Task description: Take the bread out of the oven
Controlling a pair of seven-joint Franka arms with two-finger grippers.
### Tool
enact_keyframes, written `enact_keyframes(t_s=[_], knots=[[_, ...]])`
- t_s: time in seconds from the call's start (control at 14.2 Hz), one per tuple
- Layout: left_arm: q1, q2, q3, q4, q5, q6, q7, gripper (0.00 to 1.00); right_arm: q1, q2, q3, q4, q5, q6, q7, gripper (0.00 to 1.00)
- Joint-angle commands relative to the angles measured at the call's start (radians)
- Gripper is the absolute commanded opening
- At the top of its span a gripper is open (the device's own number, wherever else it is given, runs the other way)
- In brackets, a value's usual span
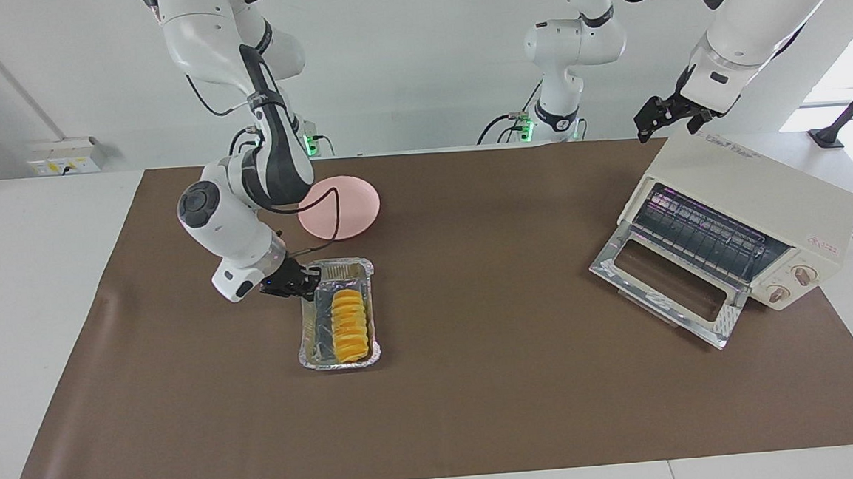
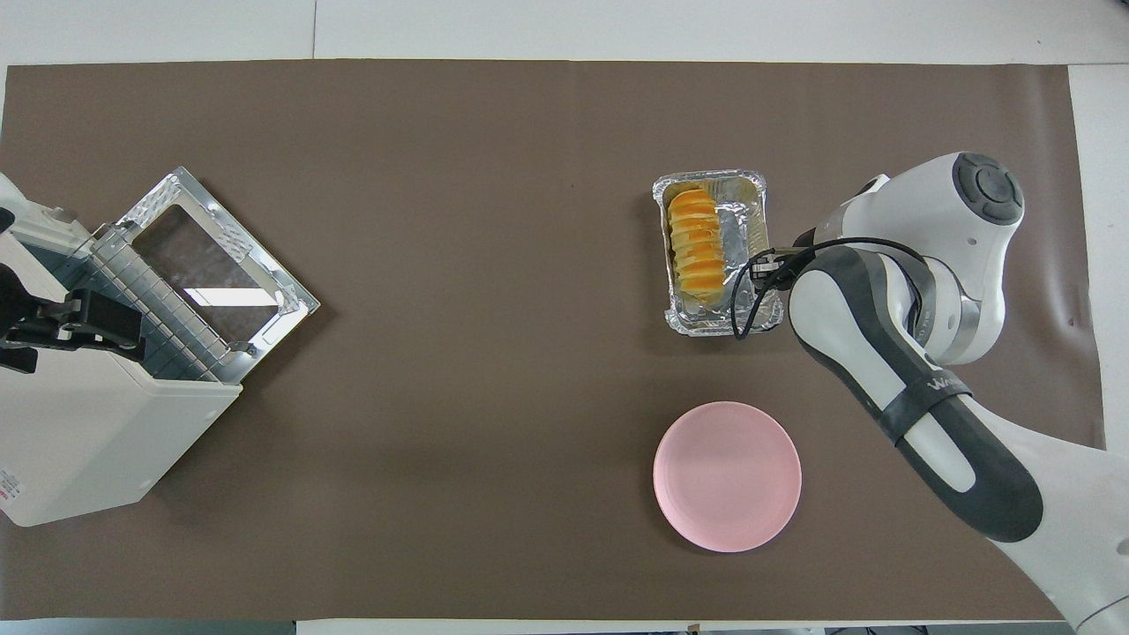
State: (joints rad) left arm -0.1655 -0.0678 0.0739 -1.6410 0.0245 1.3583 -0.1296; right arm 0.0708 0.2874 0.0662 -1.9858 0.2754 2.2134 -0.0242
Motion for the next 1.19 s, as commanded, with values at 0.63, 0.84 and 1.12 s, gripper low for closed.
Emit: enact_keyframes(t_s=[0.63,0.84,1.12], knots=[[-0.002,-0.013,0.003,-0.007,0.015,0.005,0.002,1.0,0.128,-0.03,0.01,0.055,-0.073,0.023,0.133,1.0],[-0.002,-0.013,0.003,-0.007,0.015,0.005,0.002,1.0,0.132,-0.002,0.01,0.038,-0.073,0.074,0.145,1.0],[-0.002,-0.013,0.003,-0.007,0.015,0.005,0.002,1.0,0.127,0.024,0.012,0.025,-0.071,0.138,0.145,0.99]])
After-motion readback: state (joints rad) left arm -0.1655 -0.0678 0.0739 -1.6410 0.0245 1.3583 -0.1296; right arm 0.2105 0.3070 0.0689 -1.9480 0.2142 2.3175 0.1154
